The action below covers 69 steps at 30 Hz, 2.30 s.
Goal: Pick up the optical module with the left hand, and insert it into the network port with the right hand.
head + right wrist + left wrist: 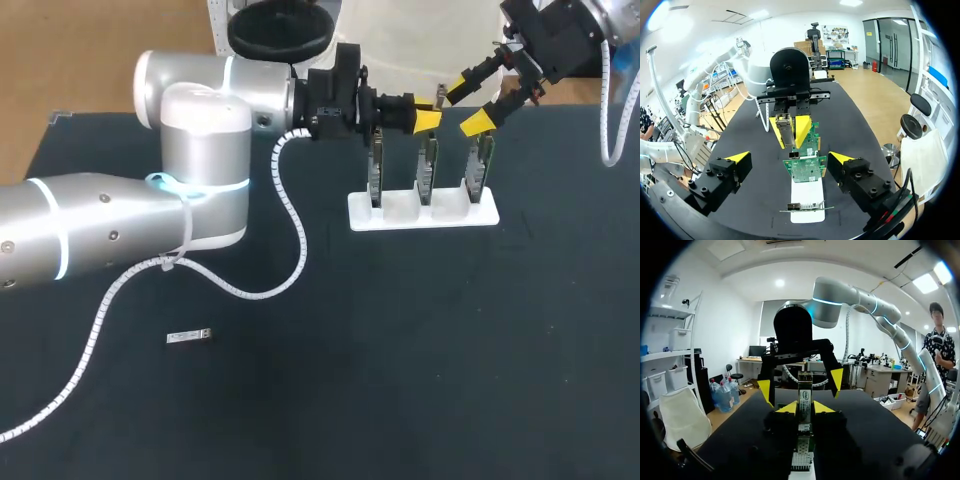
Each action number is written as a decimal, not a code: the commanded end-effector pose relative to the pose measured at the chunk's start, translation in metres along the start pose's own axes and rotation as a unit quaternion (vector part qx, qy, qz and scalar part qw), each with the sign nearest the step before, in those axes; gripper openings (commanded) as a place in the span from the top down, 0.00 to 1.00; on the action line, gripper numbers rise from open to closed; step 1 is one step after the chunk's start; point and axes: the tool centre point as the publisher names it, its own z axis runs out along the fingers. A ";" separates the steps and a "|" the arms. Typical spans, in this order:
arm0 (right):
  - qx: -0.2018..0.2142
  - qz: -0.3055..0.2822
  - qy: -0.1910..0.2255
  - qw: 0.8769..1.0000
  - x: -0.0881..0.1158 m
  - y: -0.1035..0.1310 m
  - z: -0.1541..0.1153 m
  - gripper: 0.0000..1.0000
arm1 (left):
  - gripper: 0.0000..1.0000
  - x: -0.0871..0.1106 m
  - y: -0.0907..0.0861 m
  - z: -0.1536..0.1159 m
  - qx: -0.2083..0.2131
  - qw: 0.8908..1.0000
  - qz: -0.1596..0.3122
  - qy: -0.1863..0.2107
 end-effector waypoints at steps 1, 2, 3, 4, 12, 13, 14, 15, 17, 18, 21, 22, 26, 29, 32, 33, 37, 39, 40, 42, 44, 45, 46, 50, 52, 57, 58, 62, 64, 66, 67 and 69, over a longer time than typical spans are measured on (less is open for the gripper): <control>0.002 -0.001 -0.001 1.000 0.001 0.001 0.000 0.00 | 1.00 0.001 0.004 0.000 0.002 1.000 0.000 -0.001; 0.002 -0.001 -0.001 1.000 0.001 0.001 0.000 0.00 | 1.00 0.000 0.004 0.000 0.001 1.000 0.000 -0.002; 0.002 -0.001 -0.001 1.000 0.001 0.001 0.000 0.00 | 1.00 0.000 0.004 0.000 0.001 1.000 0.000 -0.002; 0.002 -0.001 -0.001 1.000 0.001 0.001 0.000 0.00 | 1.00 0.000 0.004 0.000 0.001 1.000 0.000 -0.001; 0.002 -0.001 -0.001 1.000 0.001 0.001 0.000 0.00 | 1.00 0.000 0.004 0.001 0.002 1.000 -0.002 0.000; 0.002 -0.001 -0.001 1.000 0.001 0.001 0.000 0.00 | 1.00 0.000 0.004 0.001 0.003 1.000 -0.002 0.001; 0.002 -0.001 -0.001 1.000 0.001 0.001 0.000 0.00 | 1.00 0.000 0.004 0.001 0.003 1.000 -0.002 0.001; 0.002 -0.001 -0.001 1.000 0.001 0.001 0.000 0.00 | 1.00 0.000 0.003 0.001 0.003 1.000 -0.001 0.003; 0.002 -0.001 -0.001 1.000 0.001 0.001 0.000 0.00 | 1.00 0.000 0.003 0.001 0.003 1.000 -0.001 0.003; 0.002 -0.001 -0.001 1.000 0.001 0.001 0.000 0.00 | 1.00 0.000 0.003 0.001 0.003 1.000 -0.001 0.003; 0.002 -0.001 -0.001 1.000 0.001 0.001 0.000 0.00 | 1.00 0.000 0.003 0.001 0.003 1.000 -0.001 0.003; 0.002 -0.001 -0.001 1.000 0.001 0.001 0.000 0.00 | 1.00 0.000 0.003 0.001 0.003 1.000 -0.001 0.003; 0.011 -0.004 0.004 1.000 0.000 0.000 -0.002 0.00 | 1.00 0.000 0.003 0.001 0.003 1.000 -0.001 0.003; 0.021 -0.012 0.005 1.000 -0.005 -0.003 -0.008 0.00 | 1.00 0.000 0.003 0.001 0.003 1.000 -0.001 0.003; 0.037 -0.022 0.001 0.999 -0.011 -0.006 -0.014 0.00 | 1.00 0.000 0.003 0.001 0.003 1.000 -0.001 0.003; 0.040 -0.026 -0.002 0.999 -0.013 -0.006 -0.016 0.00 | 1.00 0.000 0.003 0.001 0.003 1.000 -0.001 0.003; 0.046 -0.033 -0.010 0.998 -0.019 -0.009 -0.018 0.00 | 1.00 0.000 0.003 0.001 0.003 1.000 -0.001 0.003; 0.042 -0.039 -0.016 0.998 -0.023 -0.010 -0.018 0.00 | 1.00 0.000 0.003 0.001 0.003 1.000 -0.001 0.003; 0.039 -0.040 -0.019 0.998 -0.025 -0.010 -0.018 0.00 | 1.00 0.000 0.003 0.001 0.003 1.000 -0.001 0.003; 0.034 -0.047 -0.021 0.998 -0.028 -0.009 -0.018 0.00 | 1.00 0.000 0.003 0.001 0.003 1.000 -0.001 0.003; 0.030 -0.051 -0.020 0.998 -0.031 -0.008 -0.016 0.00 | 1.00 0.000 0.003 0.001 0.003 1.000 -0.001 0.003; 0.028 -0.052 -0.019 0.998 -0.031 -0.008 -0.015 0.00 | 1.00 0.000 0.003 0.001 0.003 1.000 -0.001 0.003; 0.026 -0.053 -0.019 0.998 -0.032 -0.008 -0.014 0.00 | 1.00 0.000 0.003 0.001 0.003 1.000 -0.001 0.003; 0.019 -0.056 -0.019 0.998 -0.034 -0.005 -0.008 0.00 | 1.00 0.000 0.003 0.001 0.003 1.000 -0.001 0.003; 0.016 -0.057 -0.021 0.998 -0.036 -0.004 -0.006 0.00 | 1.00 0.000 0.003 0.001 0.003 1.000 -0.001 0.003; 0.020 -0.056 -0.022 0.998 -0.037 -0.005 -0.001 0.00 | 1.00 0.000 0.003 0.001 0.003 1.000 -0.001 0.003; 0.020 -0.055 -0.024 0.998 -0.038 -0.006 0.000 0.00 | 1.00 0.000 0.003 0.001 0.003 1.000 -0.001 0.003; 0.021 -0.055 -0.024 0.998 -0.040 -0.007 0.002 0.00 | 1.00 0.000 0.003 0.001 0.003 1.000 -0.001 0.003; 0.020 -0.056 -0.025 0.998 -0.041 -0.007 0.003 0.00 | 1.00 0.000 0.003 0.001 0.003 1.000 -0.001 0.003; 0.019 -0.057 -0.025 0.998 -0.043 -0.007 0.004 0.00 | 1.00 0.000 0.003 0.001 0.003 1.000 -0.001 0.003; 0.019 -0.057 -0.025 0.998 -0.043 -0.007 0.004 0.00 | 1.00 0.000 0.003 0.001 0.003 1.000 -0.001 0.003; 0.018 -0.058 -0.026 0.998 -0.045 -0.008 0.005 0.00 | 1.00 0.000 0.003 0.001 0.003 1.000 -0.001 0.003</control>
